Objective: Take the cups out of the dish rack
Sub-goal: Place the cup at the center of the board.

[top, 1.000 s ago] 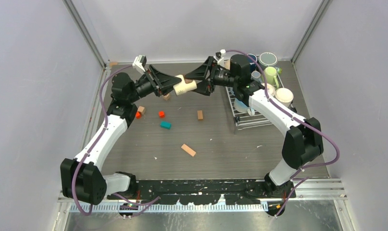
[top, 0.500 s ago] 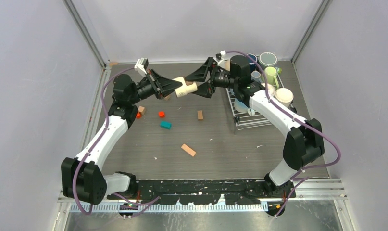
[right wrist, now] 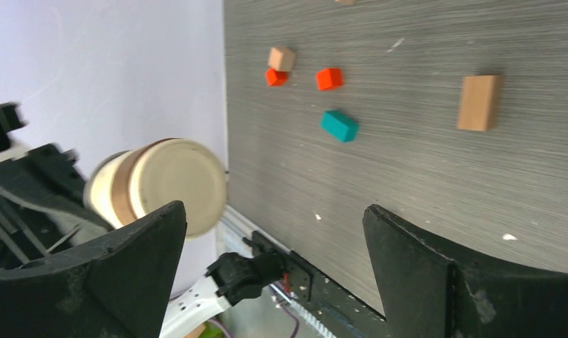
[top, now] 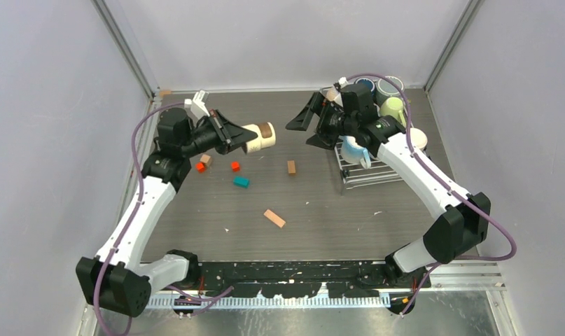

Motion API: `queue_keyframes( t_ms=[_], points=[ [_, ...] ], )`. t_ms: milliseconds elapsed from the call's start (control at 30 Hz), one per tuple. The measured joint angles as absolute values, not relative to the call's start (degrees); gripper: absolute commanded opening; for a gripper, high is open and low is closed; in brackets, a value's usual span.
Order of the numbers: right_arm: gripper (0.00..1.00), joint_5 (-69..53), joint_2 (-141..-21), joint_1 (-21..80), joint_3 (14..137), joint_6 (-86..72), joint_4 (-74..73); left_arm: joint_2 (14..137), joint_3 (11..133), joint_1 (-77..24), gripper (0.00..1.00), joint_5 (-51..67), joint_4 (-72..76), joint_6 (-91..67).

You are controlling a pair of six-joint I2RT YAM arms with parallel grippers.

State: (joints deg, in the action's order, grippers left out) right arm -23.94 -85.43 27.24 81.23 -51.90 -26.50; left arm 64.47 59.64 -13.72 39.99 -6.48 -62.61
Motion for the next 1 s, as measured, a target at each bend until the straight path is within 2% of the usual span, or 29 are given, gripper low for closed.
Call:
queue_keyframes(
  t_ms=[200,533,767,1000],
  points=[
    [1.00,-17.30,-83.85,27.27,81.23,-47.48,-31.94,61.32,65.04,-13.63,0.00,31.92,-22.74,-51.96],
    [1.00,-10.04,-82.00,27.24,81.25,-42.92,-36.75,61.60,67.83,-13.52,0.00,11.20,-47.33,-40.91],
    [1.00,-7.03,-81.19,27.24,81.23,-40.47,-39.20,65.89,68.03,-13.47,0.00,-0.19,-53.93,-37.76],
    [1.00,-6.11,-80.60,27.24,81.21,-39.07,-40.18,70.46,66.92,-12.62,0.00,-6.28,-55.00,-35.44]
  ],
)
